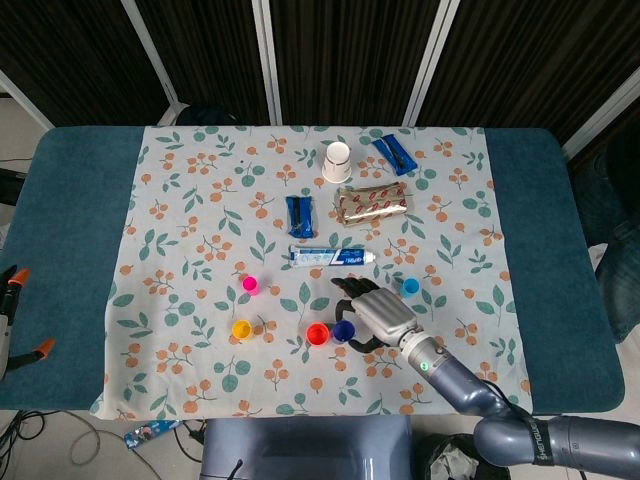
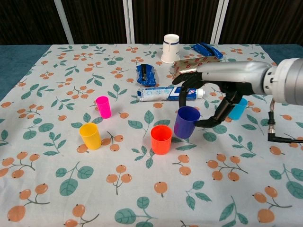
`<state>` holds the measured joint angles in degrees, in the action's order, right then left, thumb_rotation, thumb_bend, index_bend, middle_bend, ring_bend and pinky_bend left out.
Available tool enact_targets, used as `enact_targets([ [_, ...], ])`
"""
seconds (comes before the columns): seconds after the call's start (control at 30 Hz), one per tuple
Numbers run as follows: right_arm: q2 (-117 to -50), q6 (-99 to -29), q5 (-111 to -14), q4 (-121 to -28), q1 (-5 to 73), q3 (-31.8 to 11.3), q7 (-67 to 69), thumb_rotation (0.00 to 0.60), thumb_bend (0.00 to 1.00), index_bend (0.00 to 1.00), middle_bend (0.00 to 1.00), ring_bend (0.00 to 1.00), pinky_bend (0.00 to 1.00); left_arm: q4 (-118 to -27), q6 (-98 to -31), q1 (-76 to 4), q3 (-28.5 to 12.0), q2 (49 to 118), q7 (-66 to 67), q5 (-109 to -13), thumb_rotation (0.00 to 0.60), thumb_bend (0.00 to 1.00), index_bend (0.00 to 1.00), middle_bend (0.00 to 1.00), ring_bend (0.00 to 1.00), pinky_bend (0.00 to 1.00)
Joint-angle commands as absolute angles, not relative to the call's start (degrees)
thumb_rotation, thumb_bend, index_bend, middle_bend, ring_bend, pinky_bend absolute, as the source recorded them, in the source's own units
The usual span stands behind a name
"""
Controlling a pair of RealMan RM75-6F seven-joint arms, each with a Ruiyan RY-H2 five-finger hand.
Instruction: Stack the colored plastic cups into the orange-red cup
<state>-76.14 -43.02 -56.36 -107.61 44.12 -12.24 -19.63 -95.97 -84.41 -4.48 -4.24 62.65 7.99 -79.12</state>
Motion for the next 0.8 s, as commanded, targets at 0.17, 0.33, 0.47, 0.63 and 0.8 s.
enact_targets([
  [0.17,-79.8,-46.12,-52.07,-108.09,47.23,-11.6,-23.94,0.6,0.4,0.46,0.0,0.04,0.11,-95.89,-84.49,-4.42,-4.41,62.56,7.81,-78.86,0.6,0.12,0.02,0.0,0.0,0.05],
  [0.33,-81.48,-47.51,-50.23,-107.6,48.44,-11.52,-25.15,0.6,0.4,0.46,0.0,0.04,0.11,-95.88,-84.52,-4.42,-4.4,62.54,7.72,-78.94,0.6,0.12,0.02,0.0,0.0,0.05],
  [0.47,-82.16,-48.16,-49.31,-107.37,49.22,-11.78,-25.66,0.6,0.4,0.46,0.0,0.04,0.12,-95.84,-84.46,-4.44,-4.45,62.55,7.7,-78.82,0.6,0.12,0.02,0.0,0.0,0.05],
  [0.63,-83.19,-48.95,-47.91,-107.08,50.24,-11.36,-26.56,0.6,0.4,0.46,0.0,0.04,0.12,-95.81,-84.29,-4.5,-4.45,62.57,7.76,-78.74,0.6,0.12,0.02,0.0,0.0,0.05],
  [0.8,-84.02,-49.14,-46.72,-106.55,51.26,-11.32,-26.95,0.6,0.4,0.47,0.0,0.04,0.12,-95.83,-84.42,-4.44,-4.51,62.5,7.63,-78.71,0.6,0.12,0.02,0.0,0.0,0.05],
])
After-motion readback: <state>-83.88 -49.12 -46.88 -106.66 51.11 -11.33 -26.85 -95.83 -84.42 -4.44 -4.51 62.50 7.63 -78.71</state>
